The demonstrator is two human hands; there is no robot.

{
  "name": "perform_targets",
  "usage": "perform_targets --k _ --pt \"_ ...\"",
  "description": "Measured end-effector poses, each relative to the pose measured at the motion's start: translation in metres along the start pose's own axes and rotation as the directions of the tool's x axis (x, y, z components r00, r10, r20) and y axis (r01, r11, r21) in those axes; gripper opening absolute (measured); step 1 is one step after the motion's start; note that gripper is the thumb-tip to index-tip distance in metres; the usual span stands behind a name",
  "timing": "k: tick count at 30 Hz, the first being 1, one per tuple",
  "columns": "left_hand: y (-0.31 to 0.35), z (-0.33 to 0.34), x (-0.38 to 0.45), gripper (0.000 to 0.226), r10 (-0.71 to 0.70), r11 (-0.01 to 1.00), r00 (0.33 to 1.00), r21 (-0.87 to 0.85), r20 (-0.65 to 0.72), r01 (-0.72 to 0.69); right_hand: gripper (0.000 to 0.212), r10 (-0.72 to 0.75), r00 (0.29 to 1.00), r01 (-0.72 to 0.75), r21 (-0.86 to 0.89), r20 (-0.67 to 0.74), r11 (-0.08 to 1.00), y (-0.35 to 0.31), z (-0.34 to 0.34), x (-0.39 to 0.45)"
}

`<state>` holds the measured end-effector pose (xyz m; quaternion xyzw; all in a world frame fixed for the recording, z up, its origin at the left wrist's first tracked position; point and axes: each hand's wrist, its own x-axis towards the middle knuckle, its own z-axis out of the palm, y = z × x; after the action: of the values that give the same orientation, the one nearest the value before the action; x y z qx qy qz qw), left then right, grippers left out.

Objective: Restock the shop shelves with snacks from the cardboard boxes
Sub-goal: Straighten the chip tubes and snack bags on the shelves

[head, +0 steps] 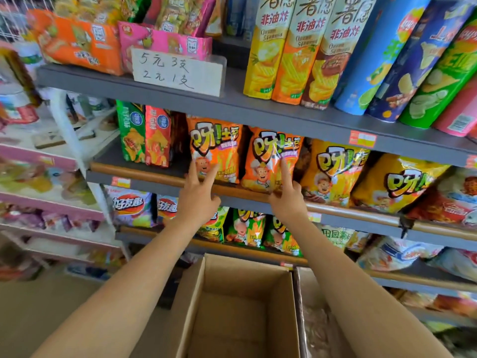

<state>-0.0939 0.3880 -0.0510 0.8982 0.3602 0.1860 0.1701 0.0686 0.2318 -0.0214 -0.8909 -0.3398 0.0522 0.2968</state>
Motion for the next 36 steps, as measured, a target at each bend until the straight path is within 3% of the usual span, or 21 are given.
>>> perform_targets --k 8,16,19,21,24,26,27,29,31,33,36 --pt "0.001 0.01 -0.01 0.087 -0.016 0.994 1.0 0.109 0.025 0.013 0.094 -0.057 0.998 0.06 -0.089 0.041 0.994 0.015 -0.003 -0.003" --pt "0.015 -0.005 -0.01 0.092 -0.09 0.985 0.992 0.156 0.094 0.074 0.089 -0.179 0.983 0.171 -0.183 -0.027 0.968 0.029 0.005 -0.003" --pt "0.014 -0.009 -0.013 0.093 -0.091 0.984 0.989 0.164 0.118 0.071 0.09 -0.09 0.995 0.083 -0.143 -0.041 0.986 0.02 0.01 -0.009" --pt "0.01 -0.013 -0.014 0.096 -0.063 0.993 0.991 0.107 0.12 0.05 0.091 -0.025 0.992 -0.002 -0.211 -0.124 0.977 0.003 0.018 -0.021" --pt "-0.003 -0.022 -0.011 0.1 -0.023 0.996 0.998 -0.079 0.061 0.028 0.082 -0.274 0.938 0.229 -0.214 -0.212 0.949 -0.029 0.037 -0.037" --pt "-0.014 -0.027 -0.004 0.1 -0.024 0.975 1.0 -0.221 0.02 0.028 0.071 -0.408 0.905 0.399 -0.094 -0.116 0.912 -0.052 0.049 -0.04" --pt "-0.018 -0.029 0.0 0.099 -0.025 0.955 1.0 -0.295 -0.006 0.022 0.069 -0.384 0.923 0.384 0.021 -0.023 0.923 -0.064 0.055 -0.04" --pt "-0.028 -0.034 0.012 0.095 -0.047 0.922 0.996 -0.386 -0.07 0.017 0.076 -0.219 0.967 0.172 0.301 0.128 0.938 -0.086 0.063 -0.036" --pt "-0.037 -0.042 0.026 0.093 -0.082 0.909 0.994 -0.414 -0.071 0.046 0.082 -0.028 0.988 -0.053 0.499 0.152 0.865 -0.105 0.07 -0.028" --pt "-0.048 -0.047 0.045 0.091 -0.089 0.887 0.996 -0.458 -0.026 0.067 0.083 0.09 0.989 -0.139 0.546 0.116 0.826 -0.115 0.073 -0.015" --pt "-0.062 -0.048 0.069 0.093 -0.05 0.856 0.993 -0.507 0.11 0.099 0.073 0.184 0.975 -0.22 0.48 0.121 0.849 -0.121 0.072 0.002"
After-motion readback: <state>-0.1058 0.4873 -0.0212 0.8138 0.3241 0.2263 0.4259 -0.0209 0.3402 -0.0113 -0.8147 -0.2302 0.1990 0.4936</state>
